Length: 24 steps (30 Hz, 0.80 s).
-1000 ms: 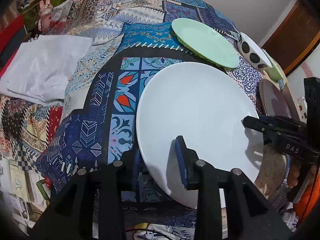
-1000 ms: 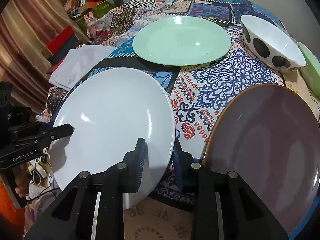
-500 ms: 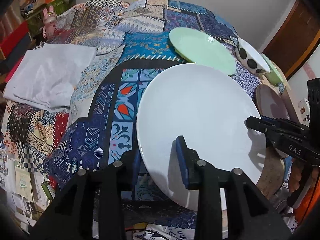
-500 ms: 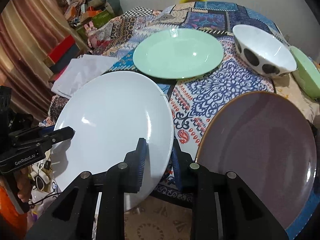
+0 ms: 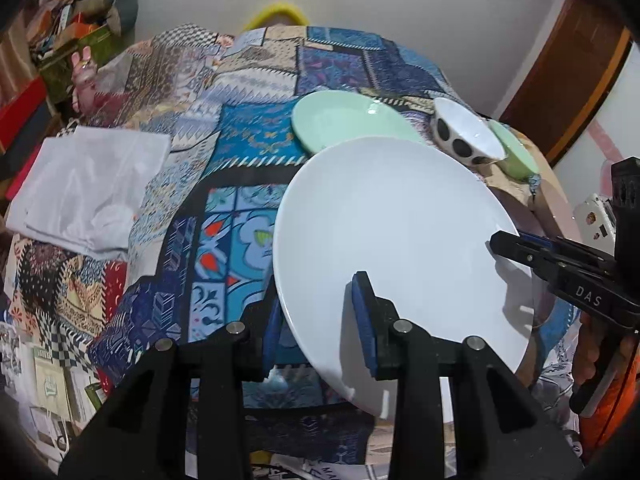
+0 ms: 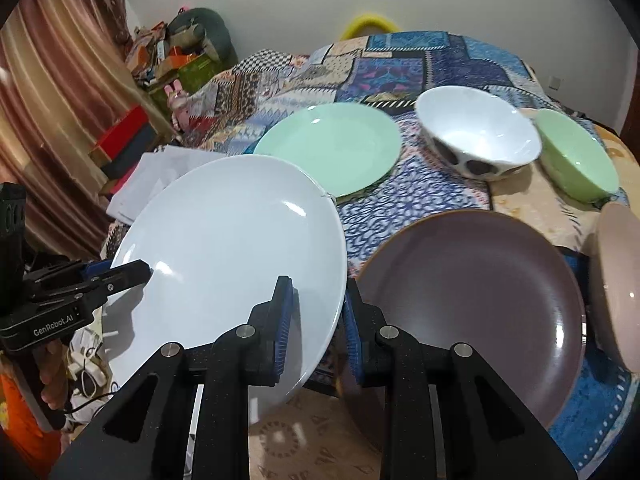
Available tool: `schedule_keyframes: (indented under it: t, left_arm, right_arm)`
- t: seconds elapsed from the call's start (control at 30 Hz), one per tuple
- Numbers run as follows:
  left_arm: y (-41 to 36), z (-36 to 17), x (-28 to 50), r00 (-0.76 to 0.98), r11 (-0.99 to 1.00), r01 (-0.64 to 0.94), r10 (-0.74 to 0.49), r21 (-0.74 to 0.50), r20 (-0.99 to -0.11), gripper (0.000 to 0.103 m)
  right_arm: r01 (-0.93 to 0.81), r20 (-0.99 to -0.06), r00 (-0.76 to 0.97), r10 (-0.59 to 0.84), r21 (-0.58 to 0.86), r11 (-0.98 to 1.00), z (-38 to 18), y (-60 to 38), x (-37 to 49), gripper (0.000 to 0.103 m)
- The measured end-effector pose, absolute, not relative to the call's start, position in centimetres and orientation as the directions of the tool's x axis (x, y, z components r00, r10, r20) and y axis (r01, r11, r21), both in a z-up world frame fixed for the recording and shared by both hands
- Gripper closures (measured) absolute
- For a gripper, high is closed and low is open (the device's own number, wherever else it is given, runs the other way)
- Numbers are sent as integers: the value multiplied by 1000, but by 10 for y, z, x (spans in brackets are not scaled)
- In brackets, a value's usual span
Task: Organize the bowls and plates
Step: 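Lift the white plate with both grippers and carry it over the brown plate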
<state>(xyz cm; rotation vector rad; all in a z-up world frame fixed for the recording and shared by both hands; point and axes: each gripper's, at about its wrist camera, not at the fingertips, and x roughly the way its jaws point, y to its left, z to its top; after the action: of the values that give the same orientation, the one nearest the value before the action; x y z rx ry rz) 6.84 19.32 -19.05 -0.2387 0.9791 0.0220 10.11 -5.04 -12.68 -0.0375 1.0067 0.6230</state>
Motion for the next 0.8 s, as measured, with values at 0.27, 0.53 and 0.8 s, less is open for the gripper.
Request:
schedule_keyframes:
  t: [0.27,0.53,0.8]
  left_arm:
    - [161,-175,77,578,981,-67,-109,-180,-809,69]
    - [128,-171,90,576,984,-21,-133,-178,-806,69]
    - [97,-172,103,564,985,14,-151,-173,-812,69]
  right_arm:
    - [-470,-783,421,458,244,848,-116,-80,102,80]
    - [-439,-776,450,443,240,866,-112,-112,103,80]
    - [-406,-772,465,435,251,879,-112,-142,103,80]
